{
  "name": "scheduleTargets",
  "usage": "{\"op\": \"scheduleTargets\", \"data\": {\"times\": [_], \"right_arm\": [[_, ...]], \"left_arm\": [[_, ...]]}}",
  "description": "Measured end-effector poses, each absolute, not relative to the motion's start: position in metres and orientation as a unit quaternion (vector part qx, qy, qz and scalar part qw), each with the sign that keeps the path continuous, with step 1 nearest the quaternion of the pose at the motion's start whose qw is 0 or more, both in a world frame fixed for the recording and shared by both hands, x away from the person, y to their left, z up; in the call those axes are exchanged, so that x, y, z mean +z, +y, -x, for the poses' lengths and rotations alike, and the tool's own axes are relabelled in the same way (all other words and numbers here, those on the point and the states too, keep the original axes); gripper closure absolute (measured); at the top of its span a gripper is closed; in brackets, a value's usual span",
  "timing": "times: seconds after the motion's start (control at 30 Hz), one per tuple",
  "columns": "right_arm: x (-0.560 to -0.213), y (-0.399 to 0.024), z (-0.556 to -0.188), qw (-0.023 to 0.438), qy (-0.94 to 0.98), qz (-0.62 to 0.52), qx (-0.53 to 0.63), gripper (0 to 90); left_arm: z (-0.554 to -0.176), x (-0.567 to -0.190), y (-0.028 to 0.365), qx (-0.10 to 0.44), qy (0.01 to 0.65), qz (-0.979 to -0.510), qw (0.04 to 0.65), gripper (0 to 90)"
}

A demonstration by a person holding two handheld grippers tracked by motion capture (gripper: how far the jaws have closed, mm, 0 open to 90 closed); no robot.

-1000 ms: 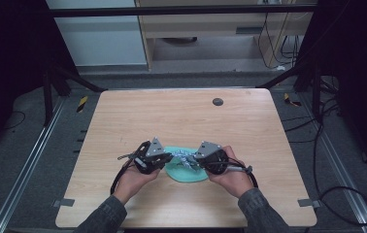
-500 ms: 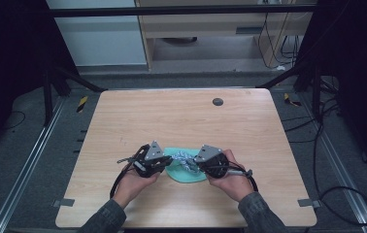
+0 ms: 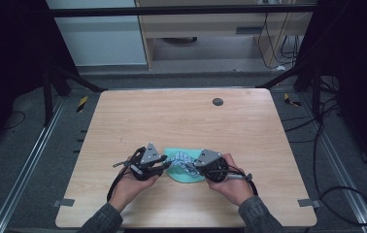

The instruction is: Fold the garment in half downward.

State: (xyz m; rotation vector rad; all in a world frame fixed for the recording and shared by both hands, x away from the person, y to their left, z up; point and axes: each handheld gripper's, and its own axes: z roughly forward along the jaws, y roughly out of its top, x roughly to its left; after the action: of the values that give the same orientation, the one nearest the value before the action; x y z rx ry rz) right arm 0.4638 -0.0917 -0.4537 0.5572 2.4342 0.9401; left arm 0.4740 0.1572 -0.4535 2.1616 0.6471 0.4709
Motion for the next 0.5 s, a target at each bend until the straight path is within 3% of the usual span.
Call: {"op": "scheduleTargets", "data": {"times": [0.1,0.23,0.5], "right_arm": [[-0.454,-0.091,-0.463,0.234,0.887,-0.203,0.344,82.9],[-0.455,-0.091,-0.461,0.233,0.888,-0.203,0.341,82.7],[-0.457,-0.092,-0.458,0.229,0.888,-0.202,0.343,81.6]], "left_arm": [[-0.472,-0.456,0.158,0.187,0.260,-0.858,0.402,55.1],[-0.473,-0.462,0.159,0.179,0.262,-0.863,0.394,48.4],[-0.473,-0.472,0.155,0.159,0.261,-0.869,0.390,49.8]]}}
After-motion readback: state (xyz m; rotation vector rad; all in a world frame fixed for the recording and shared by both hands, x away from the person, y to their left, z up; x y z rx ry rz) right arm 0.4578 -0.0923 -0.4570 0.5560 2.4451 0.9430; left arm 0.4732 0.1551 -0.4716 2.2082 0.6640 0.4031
